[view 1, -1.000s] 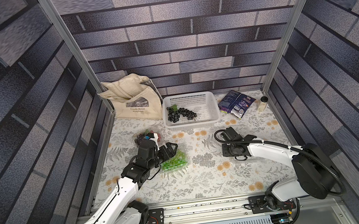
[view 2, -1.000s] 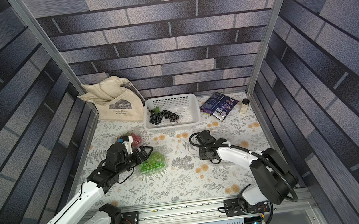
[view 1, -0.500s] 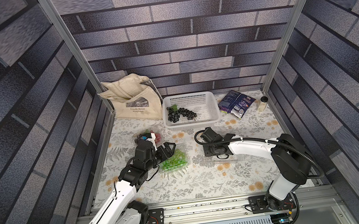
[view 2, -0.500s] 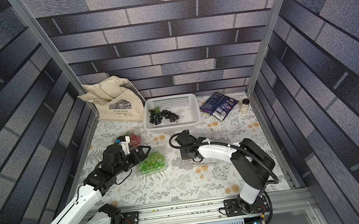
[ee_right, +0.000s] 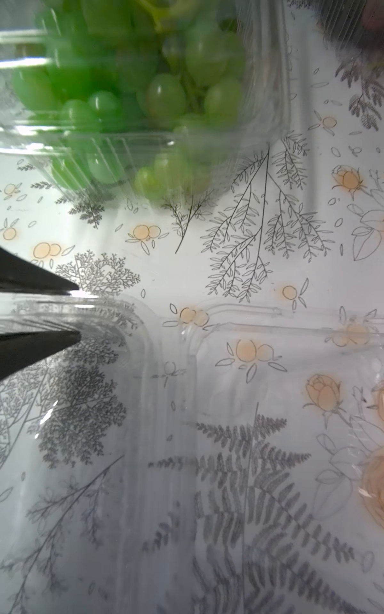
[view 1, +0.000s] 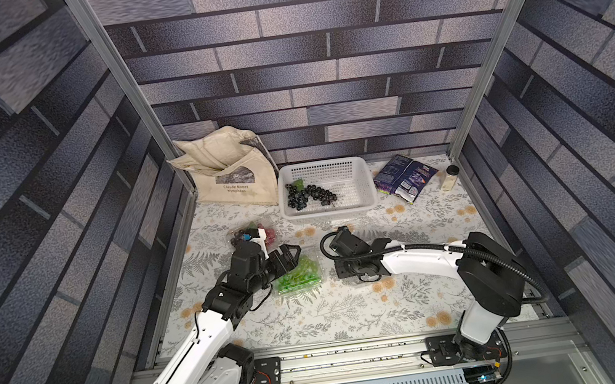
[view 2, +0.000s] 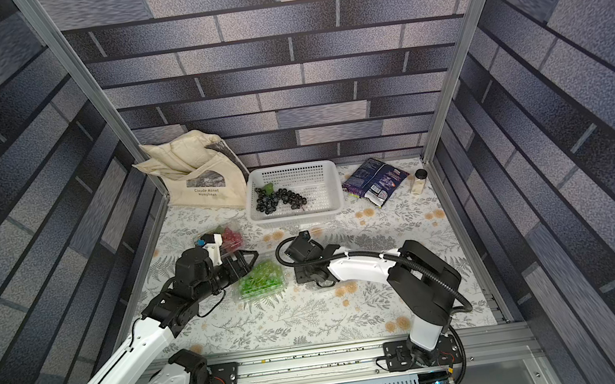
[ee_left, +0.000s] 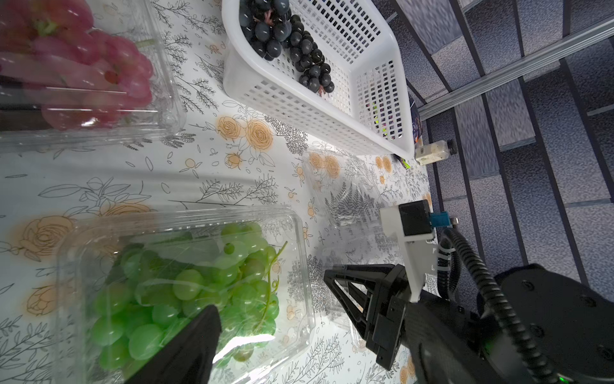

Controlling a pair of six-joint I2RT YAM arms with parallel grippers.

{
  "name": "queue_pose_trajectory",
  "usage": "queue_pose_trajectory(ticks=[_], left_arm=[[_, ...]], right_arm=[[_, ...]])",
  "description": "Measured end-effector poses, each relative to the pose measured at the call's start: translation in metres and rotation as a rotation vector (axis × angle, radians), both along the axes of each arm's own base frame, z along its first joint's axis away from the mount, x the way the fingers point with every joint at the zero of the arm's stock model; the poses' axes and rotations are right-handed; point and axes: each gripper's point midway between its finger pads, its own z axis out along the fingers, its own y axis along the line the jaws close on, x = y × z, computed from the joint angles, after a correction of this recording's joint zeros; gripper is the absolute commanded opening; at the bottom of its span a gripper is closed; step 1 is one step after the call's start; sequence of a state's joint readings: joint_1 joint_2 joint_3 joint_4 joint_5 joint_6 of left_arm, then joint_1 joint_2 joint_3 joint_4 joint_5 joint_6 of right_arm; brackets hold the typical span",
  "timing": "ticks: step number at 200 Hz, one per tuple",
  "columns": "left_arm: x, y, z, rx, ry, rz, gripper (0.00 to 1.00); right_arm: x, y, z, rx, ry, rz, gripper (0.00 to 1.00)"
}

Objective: Pack grapes into containers
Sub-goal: Move the packing box to the center of the board.

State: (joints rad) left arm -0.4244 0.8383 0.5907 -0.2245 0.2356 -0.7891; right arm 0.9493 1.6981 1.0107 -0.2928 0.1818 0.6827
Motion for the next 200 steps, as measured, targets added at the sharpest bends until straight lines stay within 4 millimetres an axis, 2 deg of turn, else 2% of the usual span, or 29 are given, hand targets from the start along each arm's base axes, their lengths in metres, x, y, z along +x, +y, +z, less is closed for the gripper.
queue_pose_trajectory(ticks=[55, 70, 95, 124, 143, 170, 200], left_arm=[[-0.001, 0.000, -0.003, -0.002, 0.008, -0.002, 0.90], [-0.001, 0.000, -0.003, -0.002, 0.008, -0.003, 0.90], [-0.002, -0.001, -0.003, -0.001, 0.009, -0.004, 0.90], [-0.004, -0.003, -0.004, 0.002, 0.014, -0.012, 0.91], [-0.004, -0.004, -0.002, 0.007, 0.019, -0.016, 0.91], [0.001, -0.006, 0.000, 0.026, 0.030, -0.019, 0.92], [0.020, -0.009, 0.012, 0.088, 0.043, -0.017, 0.93]], right_arm=[[0.004, 0.018, 0.002, 0.072, 0.001, -0.025, 0.28], [0.002, 0.023, 0.004, 0.092, 0.001, -0.024, 0.34], [0.000, 0.030, 0.007, 0.115, -0.001, -0.024, 0.38], [-0.003, 0.027, 0.014, 0.132, -0.009, -0.028, 0.48], [-0.007, 0.018, 0.031, 0.153, -0.030, -0.031, 0.54], [-0.008, 0.010, 0.071, 0.204, -0.099, -0.027, 0.57], [0.001, -0.003, 0.106, 0.224, -0.169, -0.010, 0.58]])
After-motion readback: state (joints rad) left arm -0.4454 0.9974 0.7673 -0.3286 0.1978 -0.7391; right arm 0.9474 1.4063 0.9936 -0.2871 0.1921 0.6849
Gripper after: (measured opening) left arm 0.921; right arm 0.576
